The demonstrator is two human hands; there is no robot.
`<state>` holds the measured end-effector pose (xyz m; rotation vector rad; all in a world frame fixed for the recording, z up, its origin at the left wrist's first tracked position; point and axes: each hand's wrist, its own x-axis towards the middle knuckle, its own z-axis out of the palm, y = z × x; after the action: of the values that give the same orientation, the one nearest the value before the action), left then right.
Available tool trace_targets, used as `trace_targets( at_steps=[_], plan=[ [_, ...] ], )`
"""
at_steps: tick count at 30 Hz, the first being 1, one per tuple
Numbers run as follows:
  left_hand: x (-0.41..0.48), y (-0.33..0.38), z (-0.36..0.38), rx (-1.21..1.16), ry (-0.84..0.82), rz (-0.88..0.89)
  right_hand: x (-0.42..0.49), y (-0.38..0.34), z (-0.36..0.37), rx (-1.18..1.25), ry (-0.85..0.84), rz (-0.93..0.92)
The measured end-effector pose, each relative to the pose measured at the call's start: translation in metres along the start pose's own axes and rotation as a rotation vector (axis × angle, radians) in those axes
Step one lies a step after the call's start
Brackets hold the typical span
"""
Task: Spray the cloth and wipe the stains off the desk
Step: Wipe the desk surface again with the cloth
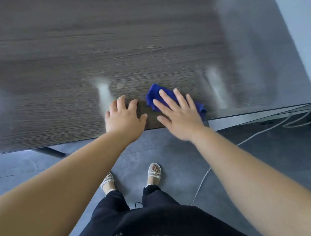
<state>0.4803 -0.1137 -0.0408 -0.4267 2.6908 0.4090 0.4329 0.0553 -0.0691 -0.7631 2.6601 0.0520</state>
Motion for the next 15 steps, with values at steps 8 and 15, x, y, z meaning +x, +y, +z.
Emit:
trace_targets(
  at_steps=[8, 15],
  plan=[
    [0.021, 0.059, 0.0, 0.007, -0.097, 0.11, 0.003, 0.109, -0.011, 0.265, 0.014, 0.687],
    [0.025, 0.086, 0.008, 0.073, -0.175, -0.017, 0.026, 0.071, -0.012, 0.152, 0.063, 0.257]
  ],
)
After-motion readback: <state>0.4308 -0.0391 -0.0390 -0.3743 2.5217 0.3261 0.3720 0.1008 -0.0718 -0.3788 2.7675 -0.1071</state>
